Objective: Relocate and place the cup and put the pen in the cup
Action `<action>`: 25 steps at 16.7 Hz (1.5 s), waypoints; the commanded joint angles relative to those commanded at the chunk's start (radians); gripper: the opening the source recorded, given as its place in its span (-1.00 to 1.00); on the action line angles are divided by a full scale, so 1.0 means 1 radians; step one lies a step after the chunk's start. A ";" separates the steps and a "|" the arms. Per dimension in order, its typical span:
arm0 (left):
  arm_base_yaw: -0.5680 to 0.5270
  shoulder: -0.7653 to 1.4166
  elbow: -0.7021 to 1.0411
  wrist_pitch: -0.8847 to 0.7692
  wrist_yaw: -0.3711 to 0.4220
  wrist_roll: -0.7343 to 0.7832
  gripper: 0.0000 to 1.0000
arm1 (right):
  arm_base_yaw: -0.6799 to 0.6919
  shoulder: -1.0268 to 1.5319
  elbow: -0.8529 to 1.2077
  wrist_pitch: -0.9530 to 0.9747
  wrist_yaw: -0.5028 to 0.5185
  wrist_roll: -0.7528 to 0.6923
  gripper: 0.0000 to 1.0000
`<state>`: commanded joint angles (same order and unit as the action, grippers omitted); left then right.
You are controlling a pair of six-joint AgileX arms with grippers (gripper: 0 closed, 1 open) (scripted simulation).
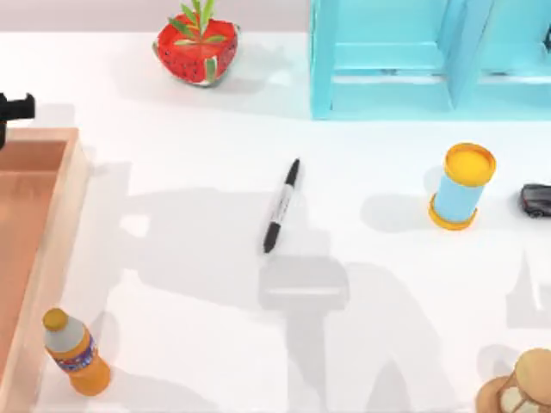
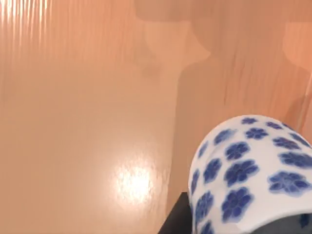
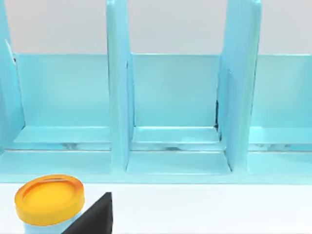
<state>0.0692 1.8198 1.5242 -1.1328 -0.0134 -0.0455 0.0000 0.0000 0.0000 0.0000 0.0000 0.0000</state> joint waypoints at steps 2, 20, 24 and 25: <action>-0.079 -0.012 0.060 -0.096 0.002 -0.059 -1.00 | 0.000 0.000 0.000 0.000 0.000 0.000 1.00; -0.397 0.088 0.157 -0.222 0.011 -0.258 -1.00 | 0.000 0.000 0.000 0.000 0.000 0.000 1.00; -0.467 0.188 0.150 -0.110 0.010 -0.325 -1.00 | 0.000 0.000 0.000 0.000 0.000 0.000 1.00; -0.479 0.202 0.149 -0.096 0.010 -0.338 -1.00 | 0.000 0.000 0.000 0.000 0.000 0.000 1.00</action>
<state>-0.4100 2.0216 1.6729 -1.2285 -0.0031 -0.3833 0.0000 0.0000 0.0000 0.0000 0.0000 0.0000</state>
